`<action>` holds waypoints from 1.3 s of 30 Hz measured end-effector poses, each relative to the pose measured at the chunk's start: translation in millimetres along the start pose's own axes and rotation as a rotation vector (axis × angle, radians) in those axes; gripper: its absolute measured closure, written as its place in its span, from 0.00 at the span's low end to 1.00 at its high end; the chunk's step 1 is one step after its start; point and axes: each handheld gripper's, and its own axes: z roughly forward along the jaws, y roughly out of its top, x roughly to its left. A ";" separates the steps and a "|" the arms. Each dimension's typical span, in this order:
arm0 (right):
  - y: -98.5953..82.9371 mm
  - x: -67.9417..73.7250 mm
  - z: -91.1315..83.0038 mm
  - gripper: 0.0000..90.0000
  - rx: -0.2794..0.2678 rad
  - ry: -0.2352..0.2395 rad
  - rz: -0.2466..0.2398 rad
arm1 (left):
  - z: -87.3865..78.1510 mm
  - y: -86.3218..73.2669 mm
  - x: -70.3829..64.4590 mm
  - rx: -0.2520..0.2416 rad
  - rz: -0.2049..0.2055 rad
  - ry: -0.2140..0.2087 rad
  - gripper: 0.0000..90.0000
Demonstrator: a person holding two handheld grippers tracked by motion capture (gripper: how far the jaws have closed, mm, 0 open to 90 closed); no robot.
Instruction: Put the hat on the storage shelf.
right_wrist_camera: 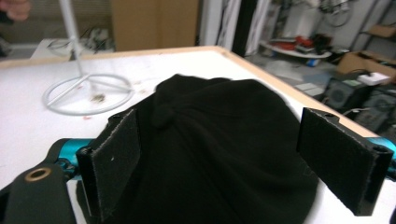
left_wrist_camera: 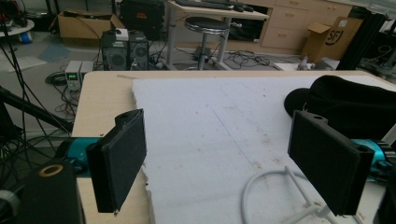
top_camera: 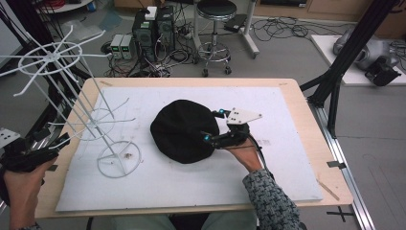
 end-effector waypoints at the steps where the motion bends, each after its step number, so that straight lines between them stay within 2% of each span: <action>1: 0.4 1.2 5.3 0.15 0.011 0.017 -0.005 | 0.0 0.0 0.0 0.001 0.002 -0.001 0.22; 4: 1.5 4.9 15.7 0.16 0.033 0.033 -0.018 | 0.0 0.1 -0.1 0.001 0.001 -0.001 0.22; 6: 1.7 9.2 27.9 0.16 0.046 0.063 -0.020 | -0.4 0.3 0.0 0.000 0.000 -0.002 0.22; 11: 0.8 14.9 41.0 0.17 0.085 0.078 -0.039 | -1.2 0.4 1.1 -0.004 -0.003 0.000 0.22; 21: -2.4 15.2 55.9 0.19 0.147 0.066 -0.040 | -0.5 -0.5 1.4 0.001 -0.006 -0.001 0.22; 24: -3.1 15.5 59.9 0.23 0.169 0.062 -0.049 | -0.7 -0.5 1.8 -0.002 -0.008 0.000 0.22; 27: -2.5 16.6 64.4 0.29 0.199 0.053 -0.069 | -2.0 0.1 2.2 -0.005 -0.010 0.000 0.22; 31: -1.1 16.9 67.0 0.45 0.222 0.033 -0.100 | -2.5 0.6 2.2 -0.006 -0.009 0.001 0.22; 39: 0.8 16.9 67.3 0.71 0.235 0.010 -0.138 | -2.5 0.8 2.1 -0.007 -0.008 0.000 0.22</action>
